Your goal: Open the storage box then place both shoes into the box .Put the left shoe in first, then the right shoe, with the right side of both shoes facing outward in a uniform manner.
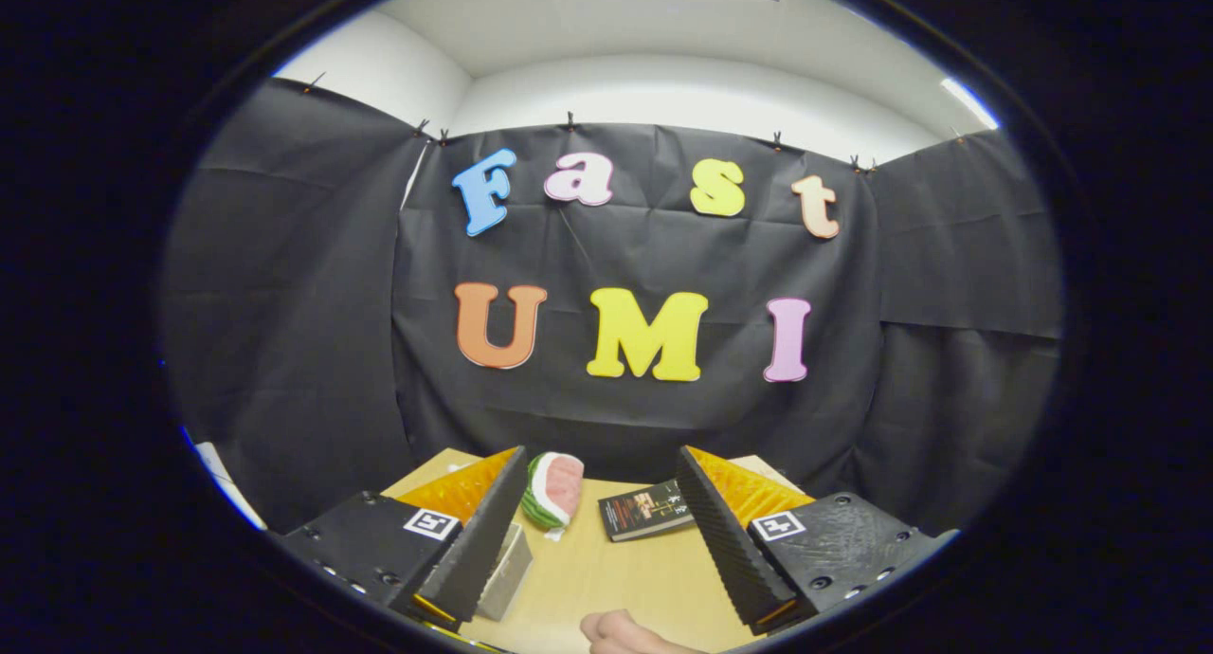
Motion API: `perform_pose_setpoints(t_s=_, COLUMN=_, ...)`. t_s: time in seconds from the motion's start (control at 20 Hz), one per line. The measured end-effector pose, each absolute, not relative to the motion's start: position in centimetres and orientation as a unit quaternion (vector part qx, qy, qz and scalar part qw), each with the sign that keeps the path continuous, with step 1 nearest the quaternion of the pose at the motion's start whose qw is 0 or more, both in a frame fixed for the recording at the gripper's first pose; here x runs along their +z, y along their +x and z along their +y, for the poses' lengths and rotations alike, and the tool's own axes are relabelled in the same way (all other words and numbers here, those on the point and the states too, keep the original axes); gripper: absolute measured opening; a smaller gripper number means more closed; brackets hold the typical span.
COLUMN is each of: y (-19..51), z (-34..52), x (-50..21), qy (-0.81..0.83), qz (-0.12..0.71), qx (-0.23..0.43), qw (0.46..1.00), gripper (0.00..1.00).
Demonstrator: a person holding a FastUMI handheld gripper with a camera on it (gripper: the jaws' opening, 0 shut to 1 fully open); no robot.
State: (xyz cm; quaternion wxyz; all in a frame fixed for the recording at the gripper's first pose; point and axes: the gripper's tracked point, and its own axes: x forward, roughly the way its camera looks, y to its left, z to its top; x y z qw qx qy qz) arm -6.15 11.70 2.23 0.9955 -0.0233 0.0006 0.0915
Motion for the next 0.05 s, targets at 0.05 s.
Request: perform_pose_setpoints(t_s=0.05, y=-6.0, z=11.67, x=2.06, qy=-0.021, qz=0.002, qx=0.09, qw=0.996, gripper=0.97)
